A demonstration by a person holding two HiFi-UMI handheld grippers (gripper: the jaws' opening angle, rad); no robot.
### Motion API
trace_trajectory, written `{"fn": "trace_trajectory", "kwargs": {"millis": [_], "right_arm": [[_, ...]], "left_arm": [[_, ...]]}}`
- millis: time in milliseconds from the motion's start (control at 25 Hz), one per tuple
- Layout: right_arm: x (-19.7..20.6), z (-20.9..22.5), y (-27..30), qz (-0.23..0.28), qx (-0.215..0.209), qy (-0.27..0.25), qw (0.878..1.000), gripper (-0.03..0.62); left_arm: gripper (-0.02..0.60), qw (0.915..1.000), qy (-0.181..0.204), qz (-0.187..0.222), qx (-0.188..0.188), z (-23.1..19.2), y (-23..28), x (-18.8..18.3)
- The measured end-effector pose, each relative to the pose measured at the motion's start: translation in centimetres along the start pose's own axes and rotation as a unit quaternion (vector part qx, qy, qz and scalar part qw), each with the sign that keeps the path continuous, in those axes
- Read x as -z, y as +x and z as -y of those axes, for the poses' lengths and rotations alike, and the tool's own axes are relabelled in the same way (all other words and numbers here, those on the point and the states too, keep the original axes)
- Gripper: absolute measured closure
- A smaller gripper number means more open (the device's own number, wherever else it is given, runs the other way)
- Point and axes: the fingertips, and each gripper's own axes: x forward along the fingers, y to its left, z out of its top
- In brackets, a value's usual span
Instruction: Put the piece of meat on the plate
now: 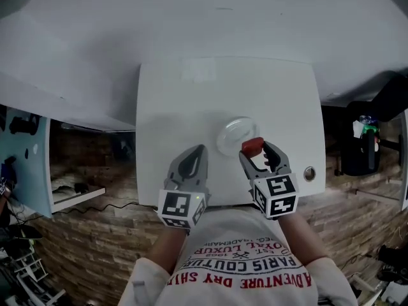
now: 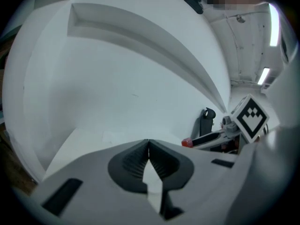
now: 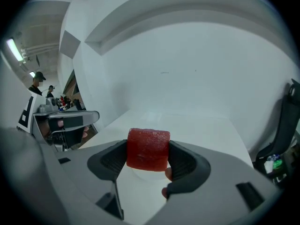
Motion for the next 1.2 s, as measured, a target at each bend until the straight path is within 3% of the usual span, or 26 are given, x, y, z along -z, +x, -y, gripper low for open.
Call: {"fn": "trace_trajectory", "kwargs": {"millis": [240, 600, 1200], "right_arm": [[2.5, 0.4, 5.0, -0.057, 0.021, -0.024, 0.998, 0.315], [6.8, 1.5, 10.6, -0.144, 0.023, -0.054, 0.988, 0.315], [8.9, 1.7, 13.8, -0.198, 0.011, -0.049, 0.979, 0.313]], "left_arm": [[0.575, 0.9983, -0.022, -0.048, 0.025, -2.5, 2.2, 3.5], [0.575, 0.9956, -0.040, -0.072, 0.046, -4.2, 4.9, 5.6], [0.575, 0.9930, -0.051, -0.094, 0.051, -5.4, 6.2, 7.4]]}}
